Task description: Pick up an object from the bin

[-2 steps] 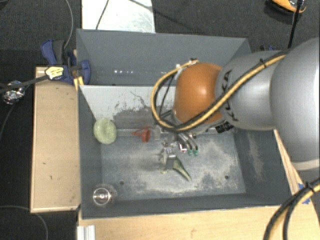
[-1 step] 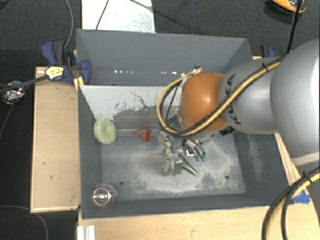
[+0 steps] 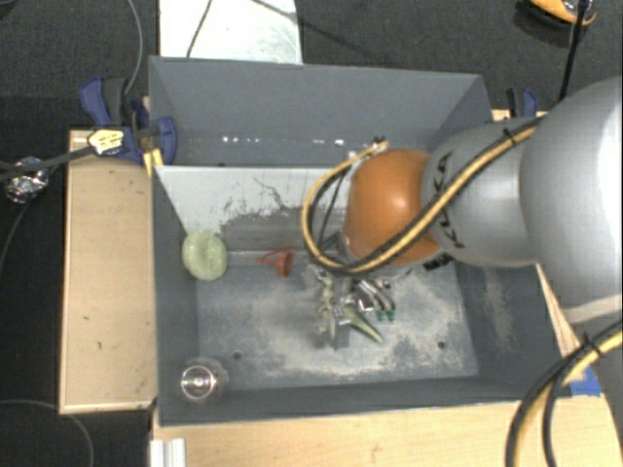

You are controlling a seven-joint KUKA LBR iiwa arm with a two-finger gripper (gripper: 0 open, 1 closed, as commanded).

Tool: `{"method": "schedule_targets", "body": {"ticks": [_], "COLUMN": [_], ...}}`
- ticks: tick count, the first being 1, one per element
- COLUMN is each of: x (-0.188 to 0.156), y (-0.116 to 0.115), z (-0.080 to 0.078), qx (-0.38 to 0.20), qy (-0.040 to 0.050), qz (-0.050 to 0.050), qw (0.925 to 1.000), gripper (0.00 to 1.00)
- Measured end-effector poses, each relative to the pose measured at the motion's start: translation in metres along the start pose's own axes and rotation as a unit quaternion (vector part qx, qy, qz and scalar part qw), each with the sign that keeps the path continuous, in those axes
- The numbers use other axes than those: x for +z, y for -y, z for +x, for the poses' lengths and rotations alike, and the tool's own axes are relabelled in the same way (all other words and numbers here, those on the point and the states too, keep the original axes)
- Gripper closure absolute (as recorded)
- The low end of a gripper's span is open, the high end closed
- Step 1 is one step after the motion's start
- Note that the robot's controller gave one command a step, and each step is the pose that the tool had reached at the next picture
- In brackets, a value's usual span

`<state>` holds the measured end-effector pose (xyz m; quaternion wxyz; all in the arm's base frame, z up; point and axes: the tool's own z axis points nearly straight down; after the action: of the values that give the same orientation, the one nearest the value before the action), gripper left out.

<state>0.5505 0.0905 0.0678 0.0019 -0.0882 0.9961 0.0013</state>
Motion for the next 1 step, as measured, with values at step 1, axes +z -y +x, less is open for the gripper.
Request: {"method": "schedule_targets", "body": {"ticks": [1], "x": [-0.0011], "y": [0.0036], "z": [0.0006], "qx": [-0.001], "qy": [0.0], "qz": [0.0], "qw": [1.0], "gripper": [0.0]}}
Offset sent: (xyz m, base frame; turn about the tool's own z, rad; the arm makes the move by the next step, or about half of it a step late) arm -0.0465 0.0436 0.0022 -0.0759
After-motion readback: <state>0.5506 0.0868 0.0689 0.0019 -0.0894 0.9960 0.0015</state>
